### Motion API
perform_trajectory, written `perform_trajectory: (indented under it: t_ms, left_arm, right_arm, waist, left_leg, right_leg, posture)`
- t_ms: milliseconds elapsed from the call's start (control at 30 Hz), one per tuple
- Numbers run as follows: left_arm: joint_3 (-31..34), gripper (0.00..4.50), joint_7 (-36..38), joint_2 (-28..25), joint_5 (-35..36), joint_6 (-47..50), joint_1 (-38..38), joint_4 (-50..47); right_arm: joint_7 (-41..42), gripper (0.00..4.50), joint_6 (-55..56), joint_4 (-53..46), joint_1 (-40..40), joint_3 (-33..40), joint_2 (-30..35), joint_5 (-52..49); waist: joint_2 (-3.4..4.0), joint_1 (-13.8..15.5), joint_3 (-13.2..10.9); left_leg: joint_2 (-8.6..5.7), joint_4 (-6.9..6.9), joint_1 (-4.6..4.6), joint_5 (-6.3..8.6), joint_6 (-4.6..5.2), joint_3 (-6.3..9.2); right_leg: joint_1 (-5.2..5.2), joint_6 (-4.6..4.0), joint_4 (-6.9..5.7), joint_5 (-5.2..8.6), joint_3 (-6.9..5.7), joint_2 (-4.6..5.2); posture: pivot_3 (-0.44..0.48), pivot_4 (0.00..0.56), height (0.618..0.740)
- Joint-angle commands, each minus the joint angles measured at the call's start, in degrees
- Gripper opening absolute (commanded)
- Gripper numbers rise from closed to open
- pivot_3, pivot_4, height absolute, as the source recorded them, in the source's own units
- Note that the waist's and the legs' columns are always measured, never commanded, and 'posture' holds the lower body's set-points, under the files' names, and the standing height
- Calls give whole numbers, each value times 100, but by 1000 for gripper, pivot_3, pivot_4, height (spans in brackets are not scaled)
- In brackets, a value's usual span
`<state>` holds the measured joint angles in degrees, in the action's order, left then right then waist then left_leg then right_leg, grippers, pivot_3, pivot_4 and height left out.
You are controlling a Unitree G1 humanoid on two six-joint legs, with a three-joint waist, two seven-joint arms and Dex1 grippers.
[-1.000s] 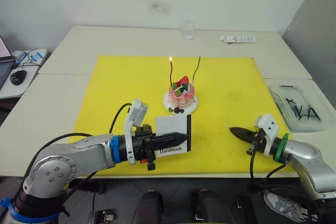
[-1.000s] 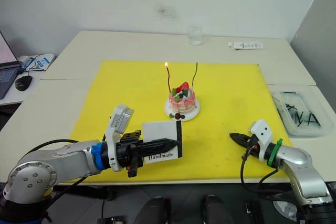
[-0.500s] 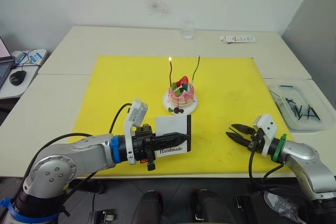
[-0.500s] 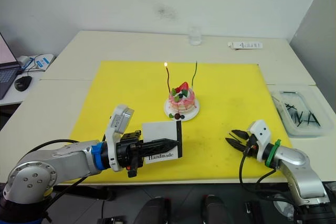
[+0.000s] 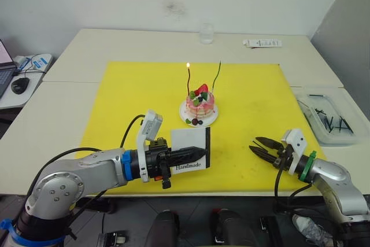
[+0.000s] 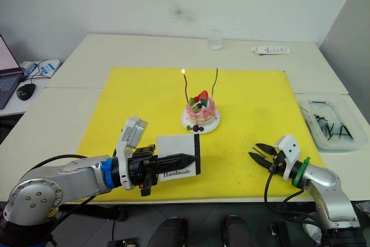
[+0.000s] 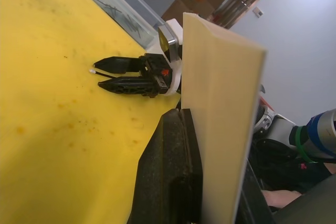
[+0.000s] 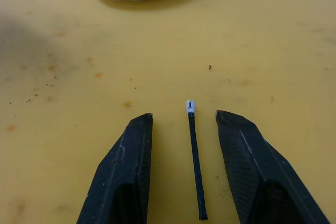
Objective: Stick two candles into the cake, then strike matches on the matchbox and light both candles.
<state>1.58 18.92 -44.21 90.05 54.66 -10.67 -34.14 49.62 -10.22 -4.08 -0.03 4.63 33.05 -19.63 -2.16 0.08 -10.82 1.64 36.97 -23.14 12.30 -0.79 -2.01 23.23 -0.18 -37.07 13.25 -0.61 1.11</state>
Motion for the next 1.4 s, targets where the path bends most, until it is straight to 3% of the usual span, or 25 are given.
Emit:
perform_trajectory:
  t_ms: [33,100,200,1367,1400]
  left_arm:
    - [1,0,9,24,119,-42,-27,-212]
    - [-10,0,-1,34,131,-42,-46,-212]
    - [-9,0,2,34,131,-39,-48,-213]
    - [-14,0,14,60,87,-40,-68,-223]
    - [-15,0,11,61,90,-41,-72,-223]
  right_arm:
    - [-21,1803,25,136,57,134,20,-30]
    - [-51,1347,2,148,28,125,-12,-37]
    - [-59,300,1,143,31,112,-34,-26]
    - [-48,300,102,291,-23,38,-252,33]
    - [-47,141,97,290,-28,35,-254,32]
  waist:
    - [0,1,0]
    - [0,1,0]
    - [0,0,0]
    - [0,-11,0]
    - [0,-12,0]
  left_leg:
    - [-1,0,0,0,0,0]
    - [-2,0,0,0,0,-1]
    - [-1,0,0,0,0,-1]
    - [3,-4,8,1,-1,-2]
    - [3,-4,8,1,-1,-2]
  right_leg:
    - [0,0,1,0,0,1]
    - [-1,0,1,0,1,2]
    - [-1,0,1,0,1,3]
    - [-2,-5,2,3,1,4]
    - [-1,-5,2,3,1,4]
  posture:
    - [0,150,740]
    - [0,150,740]
    - [0,150,740]
    - [0,150,740]
    - [0,150,740]
